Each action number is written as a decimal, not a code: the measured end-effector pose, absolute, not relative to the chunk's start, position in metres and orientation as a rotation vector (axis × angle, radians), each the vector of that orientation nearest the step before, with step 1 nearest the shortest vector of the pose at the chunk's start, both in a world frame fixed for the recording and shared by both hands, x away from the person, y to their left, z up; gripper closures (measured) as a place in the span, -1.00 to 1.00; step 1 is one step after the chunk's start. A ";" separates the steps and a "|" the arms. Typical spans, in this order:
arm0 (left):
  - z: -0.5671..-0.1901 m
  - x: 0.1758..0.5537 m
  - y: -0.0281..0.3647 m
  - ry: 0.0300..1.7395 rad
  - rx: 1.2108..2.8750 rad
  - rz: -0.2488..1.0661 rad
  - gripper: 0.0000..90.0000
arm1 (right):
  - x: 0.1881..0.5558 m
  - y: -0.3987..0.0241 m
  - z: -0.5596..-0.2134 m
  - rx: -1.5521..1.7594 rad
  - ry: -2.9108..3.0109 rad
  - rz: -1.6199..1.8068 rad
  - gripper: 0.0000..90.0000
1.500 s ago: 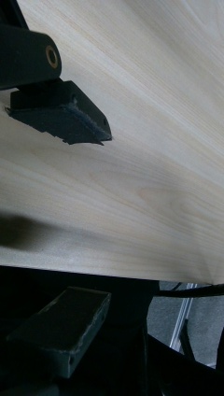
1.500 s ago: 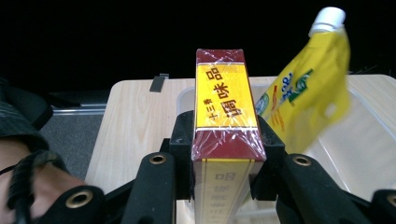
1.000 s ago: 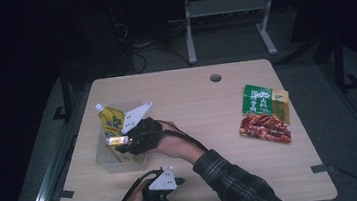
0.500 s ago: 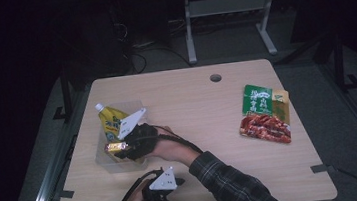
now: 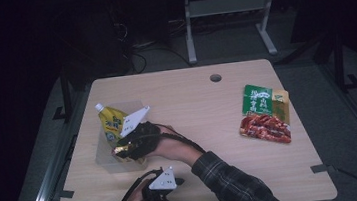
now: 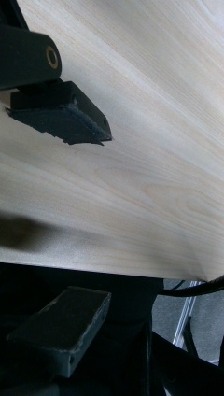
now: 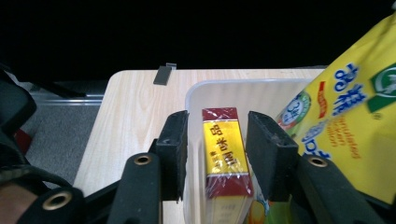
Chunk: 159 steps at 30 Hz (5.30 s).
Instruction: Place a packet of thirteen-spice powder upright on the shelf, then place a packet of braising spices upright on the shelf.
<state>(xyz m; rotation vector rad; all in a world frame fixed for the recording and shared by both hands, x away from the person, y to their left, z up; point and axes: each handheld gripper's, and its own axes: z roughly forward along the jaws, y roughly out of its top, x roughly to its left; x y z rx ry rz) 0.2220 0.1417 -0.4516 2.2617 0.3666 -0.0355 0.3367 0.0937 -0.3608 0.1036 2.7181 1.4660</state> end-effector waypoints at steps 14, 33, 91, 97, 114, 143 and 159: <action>-0.452 0.224 0.143 0.361 2.270 -0.031 -0.59 | 0.325 0.041 -0.338 0.183 2.658 1.519 0.13; -0.452 0.229 0.148 0.389 2.270 -0.015 -0.59 | 0.336 -0.060 -0.353 0.499 2.578 1.430 0.06; -0.452 0.234 0.151 0.419 2.256 0.001 -0.59 | 0.382 -0.314 -0.466 1.322 2.267 0.846 1.00; -0.452 0.234 0.151 0.418 2.259 0.003 -0.59 | 0.380 -0.304 -0.467 1.283 2.308 0.858 1.00; -0.452 0.233 0.150 0.422 2.261 0.005 -0.58 | 0.365 -0.251 -0.466 1.109 2.502 0.958 1.00; -0.450 0.237 0.153 0.448 2.234 -0.005 -0.59 | 0.470 -0.280 -0.440 1.482 2.048 0.787 1.00; -0.447 0.241 0.155 0.465 2.218 -0.003 -0.58 | 0.489 -0.289 -0.472 1.554 2.011 0.761 1.00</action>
